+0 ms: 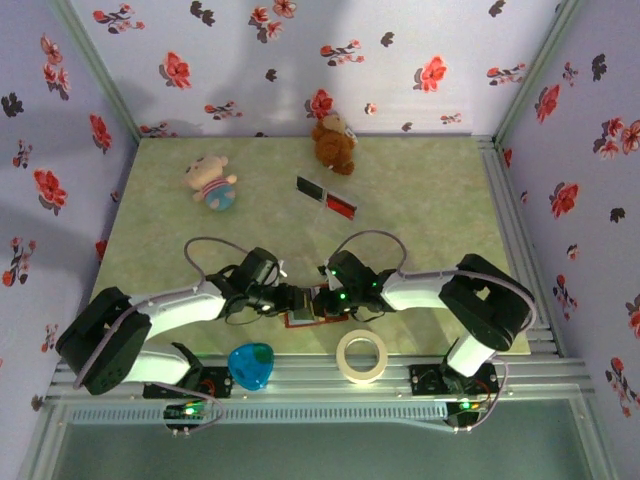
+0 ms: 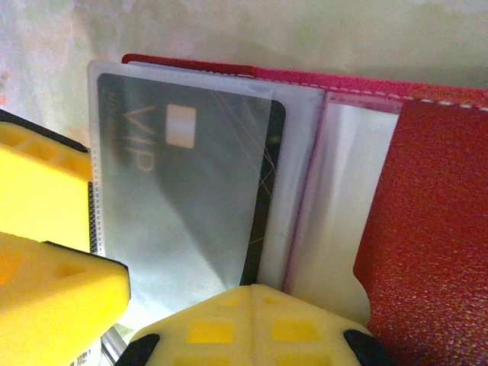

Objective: Put the credit cards into the card holder

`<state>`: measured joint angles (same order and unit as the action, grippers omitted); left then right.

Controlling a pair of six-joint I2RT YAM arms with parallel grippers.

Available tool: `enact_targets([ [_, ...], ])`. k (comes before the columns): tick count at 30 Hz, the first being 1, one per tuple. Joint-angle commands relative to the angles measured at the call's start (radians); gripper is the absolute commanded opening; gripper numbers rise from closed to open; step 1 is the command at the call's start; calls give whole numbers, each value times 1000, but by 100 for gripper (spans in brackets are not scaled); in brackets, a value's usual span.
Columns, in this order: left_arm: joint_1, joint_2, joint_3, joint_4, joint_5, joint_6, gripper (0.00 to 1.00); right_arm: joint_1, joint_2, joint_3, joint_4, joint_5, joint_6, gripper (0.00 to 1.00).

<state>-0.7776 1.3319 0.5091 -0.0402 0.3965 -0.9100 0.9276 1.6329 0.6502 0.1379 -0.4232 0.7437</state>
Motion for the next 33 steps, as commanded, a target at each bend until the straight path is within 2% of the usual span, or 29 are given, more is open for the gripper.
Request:
enact_targets([
  [1, 9, -31, 30, -49, -7, 15, 40, -2, 46, -34, -12, 20, 14, 4],
  [5, 10, -43, 30, -52, -13, 16, 40, -2, 53, -41, 5, 17, 17, 4],
  [12, 8, 11, 46, 20, 73, 14, 28, -3, 59, -67, 98, -10, 26, 8],
  [19, 8, 24, 59, 2, 69, 26, 25, -2, 55, -84, 132, -11, 26, 8],
  [22, 8, 46, 85, -57, 47, 39, 14, -4, 45, -97, 164, -14, 24, 14],
  [24, 7, 60, 107, -122, 13, 54, 2, -4, 27, -112, 191, -9, 23, 20],
  [25, 9, 61, 108, -137, 0, 59, 0, -4, 12, -121, 203, -4, 23, 22],
  [29, 15, 44, 118, -216, -52, 80, 0, -4, -38, -150, 211, 28, 18, 23],
  [33, 18, 26, 120, -246, -58, 96, 0, -4, -92, -169, 184, 60, 7, 27],
])
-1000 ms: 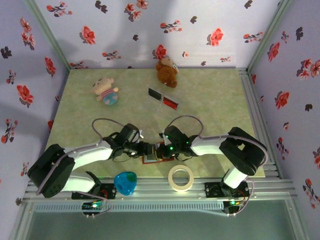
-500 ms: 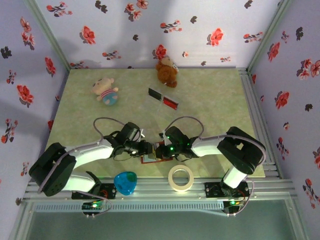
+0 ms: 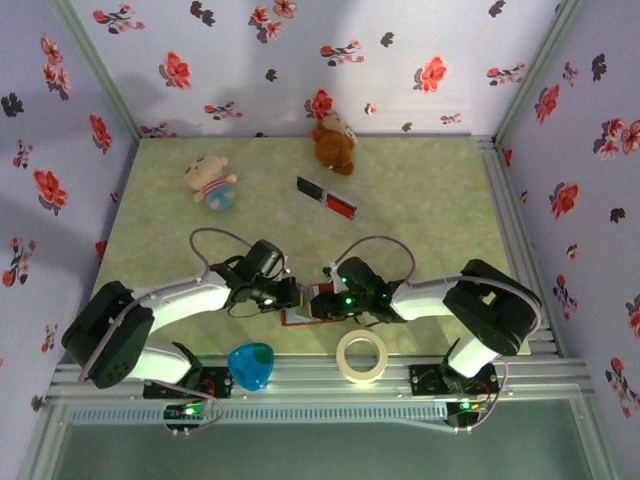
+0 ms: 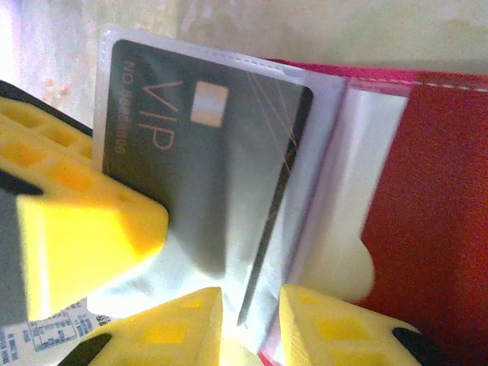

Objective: Put the credit cards into the card holder

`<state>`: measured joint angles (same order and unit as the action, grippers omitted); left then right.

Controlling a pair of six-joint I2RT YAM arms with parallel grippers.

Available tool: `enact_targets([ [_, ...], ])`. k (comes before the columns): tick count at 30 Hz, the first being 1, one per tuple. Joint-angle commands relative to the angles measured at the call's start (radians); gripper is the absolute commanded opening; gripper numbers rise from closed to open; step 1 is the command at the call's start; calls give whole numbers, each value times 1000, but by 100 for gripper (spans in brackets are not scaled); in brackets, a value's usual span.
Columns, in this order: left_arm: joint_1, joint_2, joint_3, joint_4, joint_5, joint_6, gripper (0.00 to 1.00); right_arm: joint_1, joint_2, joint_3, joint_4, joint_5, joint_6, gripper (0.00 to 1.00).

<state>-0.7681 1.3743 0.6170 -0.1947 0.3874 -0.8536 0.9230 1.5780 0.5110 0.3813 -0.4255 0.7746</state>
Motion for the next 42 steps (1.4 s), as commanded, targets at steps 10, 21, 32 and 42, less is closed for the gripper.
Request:
enact_targets([
  [10, 13, -30, 48, -183, -67, 73, 0, -44, -232, -26, -377, 261, -74, 29],
  [21, -36, -14, 139, -236, -66, 80, 33, -64, -117, -50, -197, 118, 10, 34],
  [32, -101, 114, 203, -112, -9, 41, 45, -78, -127, -74, -141, 83, 48, 27],
  [42, -99, 134, 192, -101, -18, 34, 45, -184, -359, 0, -494, 138, -94, 39],
])
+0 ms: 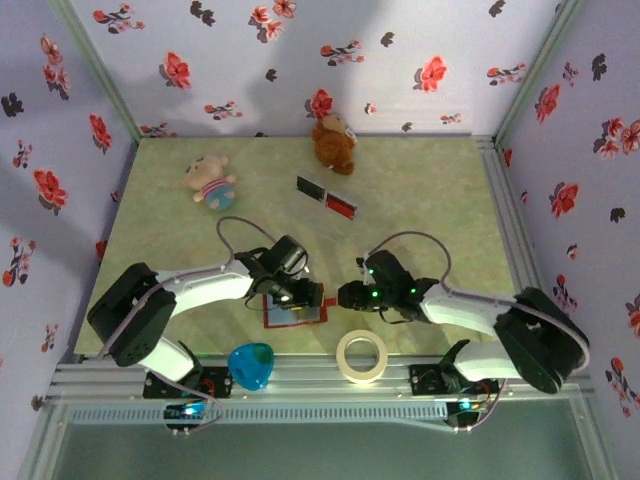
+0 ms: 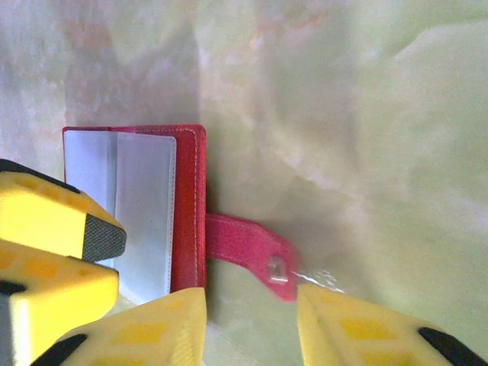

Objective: Put the credit cards into the card holder

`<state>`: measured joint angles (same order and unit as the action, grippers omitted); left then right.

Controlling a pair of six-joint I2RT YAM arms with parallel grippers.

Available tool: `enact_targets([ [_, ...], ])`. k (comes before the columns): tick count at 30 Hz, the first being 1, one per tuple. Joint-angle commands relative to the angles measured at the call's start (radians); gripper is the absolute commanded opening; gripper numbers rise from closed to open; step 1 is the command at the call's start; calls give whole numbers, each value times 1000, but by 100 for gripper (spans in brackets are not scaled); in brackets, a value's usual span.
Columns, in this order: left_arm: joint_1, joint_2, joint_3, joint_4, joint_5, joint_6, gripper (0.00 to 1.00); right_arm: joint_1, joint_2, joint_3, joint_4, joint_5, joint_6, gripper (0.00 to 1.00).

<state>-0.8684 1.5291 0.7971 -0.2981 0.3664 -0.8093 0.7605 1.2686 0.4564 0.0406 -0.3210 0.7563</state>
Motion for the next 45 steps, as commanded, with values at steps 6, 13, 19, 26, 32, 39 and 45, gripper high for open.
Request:
enact_targets([
  [6, 3, -189, 57, -69, 17, 4, 46, -83, -78, 230, -334, 168, -238, 56],
  [13, 125, -391, -26, -222, -89, 43, 51, -265, 64, 487, -400, 109, -381, 62],
  [19, 226, -565, -222, -171, -116, -30, 52, -362, 263, 691, -390, 95, -448, 68],
  [26, 255, -684, -345, -168, -113, -66, 54, -448, 522, 921, -384, -23, -484, 69],
  [32, 259, -705, -383, -146, -107, -66, 55, -462, 660, 1037, -419, -139, -500, 54],
  [39, 261, -690, -385, -130, -90, -53, 54, -463, 657, 942, -364, -268, -460, 44],
  [45, 266, -682, -378, -132, -90, -42, 54, -445, 539, 721, -162, -464, -341, 45],
])
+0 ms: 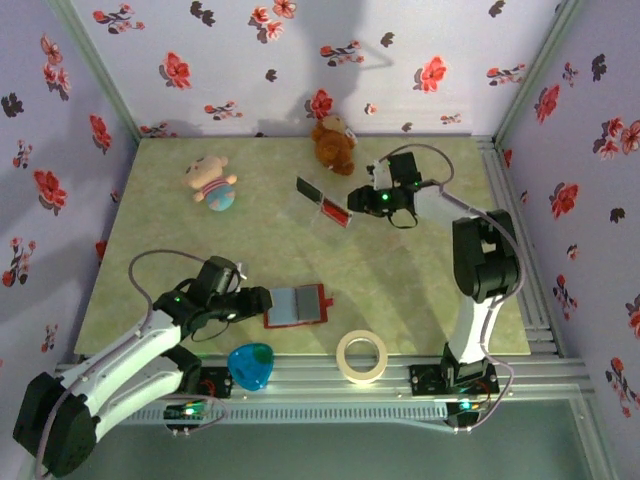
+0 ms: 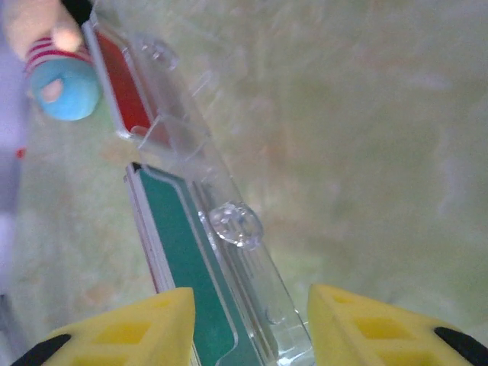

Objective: Put the credit cards into the card holder

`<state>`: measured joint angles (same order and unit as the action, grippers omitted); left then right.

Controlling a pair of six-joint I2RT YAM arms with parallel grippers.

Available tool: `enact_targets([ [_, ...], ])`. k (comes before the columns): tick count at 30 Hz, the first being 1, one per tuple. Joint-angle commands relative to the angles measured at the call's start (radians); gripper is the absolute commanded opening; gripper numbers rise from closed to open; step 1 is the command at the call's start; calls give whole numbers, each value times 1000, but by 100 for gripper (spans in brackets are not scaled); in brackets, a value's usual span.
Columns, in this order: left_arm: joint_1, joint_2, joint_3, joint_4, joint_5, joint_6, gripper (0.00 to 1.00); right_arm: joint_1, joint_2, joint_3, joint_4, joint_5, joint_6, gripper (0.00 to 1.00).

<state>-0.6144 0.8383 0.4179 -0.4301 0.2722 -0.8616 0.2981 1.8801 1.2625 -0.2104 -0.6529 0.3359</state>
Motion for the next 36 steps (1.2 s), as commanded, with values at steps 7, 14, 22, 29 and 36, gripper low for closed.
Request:
enact_targets([
  [7, 19, 48, 45, -16, 4, 32, 55, 35, -148, -119, 46, -73, 77, 55],
  [14, 27, 8, 47, -47, -15, 19, 55, 193, -65, 138, -305, 525, -185, 72],
  [22, 36, -32, 47, -108, -35, 23, 55, 291, 42, 250, -420, 705, -307, 83],
  [29, 36, 0, 25, -50, -33, -4, 55, 308, 64, 258, -447, 810, -325, 80],
  [36, 36, 43, 28, -27, -28, 3, 55, 327, 0, 210, -388, 893, -330, 76],
])
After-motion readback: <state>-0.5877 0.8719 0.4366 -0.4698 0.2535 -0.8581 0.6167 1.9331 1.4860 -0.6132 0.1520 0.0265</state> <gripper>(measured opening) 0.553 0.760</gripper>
